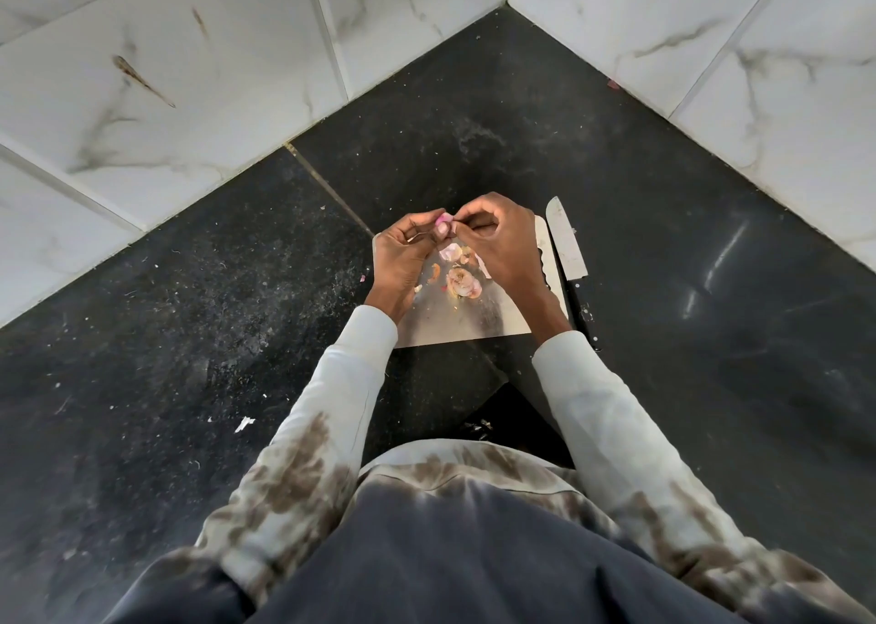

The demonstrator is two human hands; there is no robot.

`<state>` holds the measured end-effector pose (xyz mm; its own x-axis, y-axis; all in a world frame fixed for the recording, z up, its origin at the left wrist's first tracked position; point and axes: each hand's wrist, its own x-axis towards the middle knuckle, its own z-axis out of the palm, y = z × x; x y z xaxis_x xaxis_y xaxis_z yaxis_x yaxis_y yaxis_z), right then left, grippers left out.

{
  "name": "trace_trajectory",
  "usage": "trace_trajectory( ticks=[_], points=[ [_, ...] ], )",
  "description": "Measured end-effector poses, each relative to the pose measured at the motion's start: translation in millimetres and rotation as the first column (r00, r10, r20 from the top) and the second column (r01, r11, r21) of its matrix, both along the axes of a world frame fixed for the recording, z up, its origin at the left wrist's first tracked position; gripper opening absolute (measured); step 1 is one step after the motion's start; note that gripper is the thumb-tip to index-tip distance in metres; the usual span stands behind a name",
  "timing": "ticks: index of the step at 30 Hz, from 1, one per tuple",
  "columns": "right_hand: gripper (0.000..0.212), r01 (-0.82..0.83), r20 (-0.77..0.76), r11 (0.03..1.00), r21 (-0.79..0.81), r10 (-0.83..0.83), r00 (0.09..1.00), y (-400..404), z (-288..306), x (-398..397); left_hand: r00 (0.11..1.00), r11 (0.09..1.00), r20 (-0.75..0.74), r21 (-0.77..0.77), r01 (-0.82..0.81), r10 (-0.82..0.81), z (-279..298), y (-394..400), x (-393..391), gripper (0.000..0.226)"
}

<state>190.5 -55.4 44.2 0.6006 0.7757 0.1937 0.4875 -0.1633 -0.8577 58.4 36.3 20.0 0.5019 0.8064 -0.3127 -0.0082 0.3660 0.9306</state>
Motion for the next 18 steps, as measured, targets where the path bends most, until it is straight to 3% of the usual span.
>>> trace_trajectory(
  ticks=[12,18],
  points=[
    [0.017,-0.105,0.065,0.994,-0.002,0.105,0.992,8.8,-3.5,-0.4,0.995,0.997,0.096,-0.082,0.012,-0.004,0.0,3.5,-3.0,0.029],
    [0.015,-0.067,-0.005,0.997,0.033,0.067,0.998,7.6,-2.6,-0.7,0.984,0.988,0.175,-0.152,0.017,0.01,4.0,3.6,-4.0,0.027]
  ],
)
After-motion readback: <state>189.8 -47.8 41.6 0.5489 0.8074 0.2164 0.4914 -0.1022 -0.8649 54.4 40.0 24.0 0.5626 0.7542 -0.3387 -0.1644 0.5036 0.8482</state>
